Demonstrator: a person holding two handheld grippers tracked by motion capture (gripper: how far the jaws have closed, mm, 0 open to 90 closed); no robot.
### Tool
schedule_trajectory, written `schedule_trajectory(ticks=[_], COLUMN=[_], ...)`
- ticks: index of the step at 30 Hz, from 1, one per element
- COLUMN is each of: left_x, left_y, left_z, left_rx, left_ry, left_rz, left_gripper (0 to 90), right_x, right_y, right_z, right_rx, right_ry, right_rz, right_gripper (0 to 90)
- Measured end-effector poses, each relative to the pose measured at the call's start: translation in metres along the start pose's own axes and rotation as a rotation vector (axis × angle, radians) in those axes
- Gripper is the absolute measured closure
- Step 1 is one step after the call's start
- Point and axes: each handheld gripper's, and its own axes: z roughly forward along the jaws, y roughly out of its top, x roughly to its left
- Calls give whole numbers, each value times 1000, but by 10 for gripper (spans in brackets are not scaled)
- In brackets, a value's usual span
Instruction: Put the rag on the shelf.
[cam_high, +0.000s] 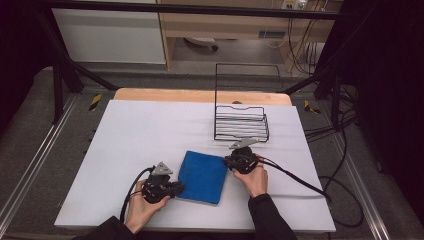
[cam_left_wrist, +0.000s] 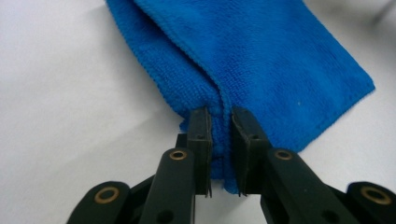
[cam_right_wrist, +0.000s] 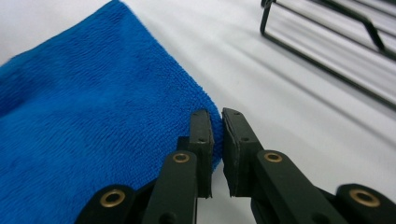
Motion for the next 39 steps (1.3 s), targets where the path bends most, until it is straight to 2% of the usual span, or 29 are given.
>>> schedule_trajectory(ticks=[2,3,4,5,6,7,9,10,13,14,16,17,18,21,22,23,24,25,26,28,30,31,36,39], left_x=[-1,-1,-1,0,1,5,7,9,17,20,26,28,31,37,39,41,44,45,47,49,51,51,50,50], left_y=[0,0,-1,-1,-1,0,0,0,-1,-1,-3,-3,-4,-6,-6,-7,-7,-8,-8,-8,-8,-8,-9,-9], left_z=[2,2,1,-1,-2,-6,-9,-12,-17,-18,-21,-23,-25,-31,-33,-34,-35,-36,-37,-37,-38,-38,-38,-38], left_rx=[-2,-6,-9,-17,-25,-42,-49,-67,-76,-68,-73,-74,-81,-96,-101,-101,-105,-107,-107,-109,-104,-104,-109,-111], left_ry=[9,13,17,21,20,29,34,41,46,48,39,38,42,56,56,60,64,68,71,76,84,84,75,76], left_rz=[10,17,23,28,25,34,39,40,37,39,31,21,23,19,17,16,13,9,2,-11,-11,-11,-5,2], left_gripper=[768,734,734,672,638,602,528,486,367,367,327,310,255,199,164,164,142,142,138,134,130,126,111,103], right_x=[-1,0,0,3,5,8,14,19,30,30,38,42,47,52,54,54,57,57,58,59,59,59,56,46], right_y=[0,-2,-2,-5,-7,-9,-13,-17,-32,-32,-43,-48,-53,-56,-58,-58,-60,-60,-59,-59,-59,-59,-57,-56], right_z=[6,11,11,7,3,-4,-16,-23,-34,-34,-35,-34,-33,-30,-28,-28,-25,-25,-25,-25,-24,-24,-29,-45], right_rx=[-14,-31,-31,-50,-62,-74,-69,-72,-65,-65,-46,-34,-22,-25,-14,-14,-4,-4,2,10,11,11,17,12], right_ry=[6,-16,-16,-47,-49,-31,-22,-10,26,26,64,70,87,114,123,123,132,132,135,138,147,150,136,118], right_rz=[0,-14,-14,-27,-20,-11,15,19,54,54,84,83,86,112,136,136,151,151,162,181,203,206,205,217], right_gripper=[824,775,775,651,640,606,480,453,430,430,442,447,478,522,572,572,622,622,698,731,849,868,895,898])
